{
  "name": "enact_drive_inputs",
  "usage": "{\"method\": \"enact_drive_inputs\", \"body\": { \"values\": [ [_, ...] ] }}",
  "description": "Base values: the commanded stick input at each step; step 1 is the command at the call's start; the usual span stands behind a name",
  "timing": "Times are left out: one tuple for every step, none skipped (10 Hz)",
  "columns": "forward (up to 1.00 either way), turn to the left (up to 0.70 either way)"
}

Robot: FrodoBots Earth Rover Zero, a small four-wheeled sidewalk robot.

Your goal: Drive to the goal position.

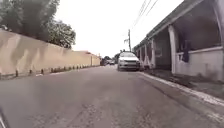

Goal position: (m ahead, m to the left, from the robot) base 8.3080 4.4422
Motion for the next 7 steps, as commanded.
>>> {"method": "enact_drive_inputs", "body": {
  "values": [
    [0.70, 0.01],
    [0.70, 0.01],
    [0.70, 0.03],
    [0.70, 0.03],
    [0.70, 0.02],
    [0.70, 0.01],
    [0.70, 0.01]
  ]
}}
